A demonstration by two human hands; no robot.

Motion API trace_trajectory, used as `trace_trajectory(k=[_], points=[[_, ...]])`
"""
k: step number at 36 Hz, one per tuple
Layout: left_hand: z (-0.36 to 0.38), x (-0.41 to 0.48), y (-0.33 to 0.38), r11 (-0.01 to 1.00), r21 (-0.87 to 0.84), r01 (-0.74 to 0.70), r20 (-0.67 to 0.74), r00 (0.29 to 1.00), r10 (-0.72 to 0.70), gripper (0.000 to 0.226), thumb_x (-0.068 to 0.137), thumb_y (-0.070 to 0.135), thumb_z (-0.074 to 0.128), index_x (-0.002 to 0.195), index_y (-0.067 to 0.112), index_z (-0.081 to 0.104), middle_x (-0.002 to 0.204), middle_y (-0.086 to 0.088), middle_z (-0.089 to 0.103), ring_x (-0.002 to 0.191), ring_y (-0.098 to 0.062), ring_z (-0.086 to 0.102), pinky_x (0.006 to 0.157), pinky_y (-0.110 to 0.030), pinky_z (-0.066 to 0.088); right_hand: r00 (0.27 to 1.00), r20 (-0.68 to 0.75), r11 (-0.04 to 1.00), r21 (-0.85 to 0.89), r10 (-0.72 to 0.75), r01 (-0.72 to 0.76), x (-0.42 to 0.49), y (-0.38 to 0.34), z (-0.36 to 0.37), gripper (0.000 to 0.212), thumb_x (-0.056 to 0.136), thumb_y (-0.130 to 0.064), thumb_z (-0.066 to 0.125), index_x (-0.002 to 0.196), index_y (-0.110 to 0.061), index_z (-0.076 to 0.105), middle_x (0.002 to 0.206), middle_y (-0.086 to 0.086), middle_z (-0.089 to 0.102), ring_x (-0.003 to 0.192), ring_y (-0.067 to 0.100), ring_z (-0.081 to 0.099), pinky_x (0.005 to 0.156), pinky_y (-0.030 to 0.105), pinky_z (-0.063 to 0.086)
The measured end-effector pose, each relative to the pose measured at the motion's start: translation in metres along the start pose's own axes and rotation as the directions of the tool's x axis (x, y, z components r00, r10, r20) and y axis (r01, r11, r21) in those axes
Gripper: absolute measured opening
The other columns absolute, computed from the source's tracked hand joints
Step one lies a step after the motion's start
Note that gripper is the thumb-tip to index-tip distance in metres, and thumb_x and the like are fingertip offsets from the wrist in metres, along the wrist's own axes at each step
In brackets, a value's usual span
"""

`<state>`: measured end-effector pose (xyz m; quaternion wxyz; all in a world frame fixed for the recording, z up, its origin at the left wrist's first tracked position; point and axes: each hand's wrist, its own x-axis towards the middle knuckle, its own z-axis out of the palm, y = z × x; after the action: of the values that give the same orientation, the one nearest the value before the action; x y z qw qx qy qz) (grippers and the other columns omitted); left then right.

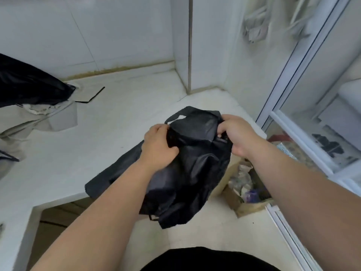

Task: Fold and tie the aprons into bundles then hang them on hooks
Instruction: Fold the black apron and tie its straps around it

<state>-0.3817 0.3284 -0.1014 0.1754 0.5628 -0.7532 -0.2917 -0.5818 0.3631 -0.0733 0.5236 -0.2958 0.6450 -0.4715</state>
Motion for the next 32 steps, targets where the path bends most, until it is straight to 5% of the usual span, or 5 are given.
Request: trace_trajectory(k=[3, 8, 12, 26, 32], points=[[0.008, 0.011, 0.026, 0.997, -0.056, 0.046, -0.088, 0.995, -0.051, 0.073, 0.079, 0.020, 0.062, 0.146, 0.022, 0.032, 0.152, 0.002, 0.026, 0.141, -0.020, 0.021, 0.115, -0.040, 0.024, 0.999, 0.018, 0.999, -0.014, -0.029, 0.029, -0.001, -0.013, -0.025, 0.036, 0.067, 0.014, 0.033, 0.083, -0.005, 0.059, 0.073, 0.011, 0.042, 0.058, 0.020, 0.036, 0.055, 0.026, 0.031], [0.017, 0.023, 0.064, 0.897, -0.352, 0.268, 0.452, 0.888, -0.088, 0.018, 0.086, 0.023, 0.058, 0.102, 0.025, 0.066, 0.106, 0.004, 0.069, 0.095, -0.009, 0.064, 0.084, -0.021, 0.050, 0.992, 0.103, 0.997, -0.022, -0.073, 0.076, -0.001, -0.035, -0.053, 0.038, 0.069, 0.015, 0.032, 0.088, -0.003, 0.060, 0.074, 0.010, 0.045, 0.063, 0.022, 0.040, 0.057, 0.027, 0.032], [0.035, 0.025, 0.075, 0.827, -0.471, 0.308, 0.527, 0.850, -0.017, 0.012, 0.086, 0.025, 0.066, 0.097, 0.021, 0.070, 0.096, 0.011, 0.072, 0.091, -0.003, 0.064, 0.076, -0.016, 0.041, 0.983, 0.159, 0.992, -0.059, -0.097, 0.107, 0.002, -0.044, -0.062, 0.034, 0.069, 0.015, 0.033, 0.083, -0.003, 0.058, 0.069, 0.009, 0.047, 0.068, 0.024, 0.043, 0.059, 0.028, 0.036], [-0.009, -0.004, 0.023, 0.752, -0.565, 0.339, 0.221, 0.941, -0.258, 0.040, 0.075, 0.031, 0.076, 0.106, 0.007, 0.067, 0.098, -0.010, 0.072, 0.091, -0.031, 0.067, 0.085, -0.047, 0.056, 0.885, -0.070, 0.841, -0.355, -0.460, 0.409, 0.020, -0.053, -0.025, 0.023, 0.094, -0.012, 0.042, 0.090, -0.023, 0.063, 0.091, -0.002, 0.059, 0.089, 0.019, 0.053, 0.078, 0.026, 0.045], [-0.045, -0.044, -0.006, 0.884, -0.426, 0.194, -0.257, 0.911, -0.324, 0.013, 0.077, 0.028, 0.073, 0.080, 0.016, 0.068, 0.075, -0.003, 0.068, 0.067, -0.026, 0.066, 0.063, -0.049, 0.058, 0.984, 0.013, 0.984, 0.021, -0.176, 0.176, -0.005, -0.064, 0.015, 0.040, 0.096, -0.051, 0.039, 0.084, -0.019, 0.059, 0.078, -0.002, 0.060, 0.072, 0.016, 0.059, 0.059, 0.025, 0.045]])
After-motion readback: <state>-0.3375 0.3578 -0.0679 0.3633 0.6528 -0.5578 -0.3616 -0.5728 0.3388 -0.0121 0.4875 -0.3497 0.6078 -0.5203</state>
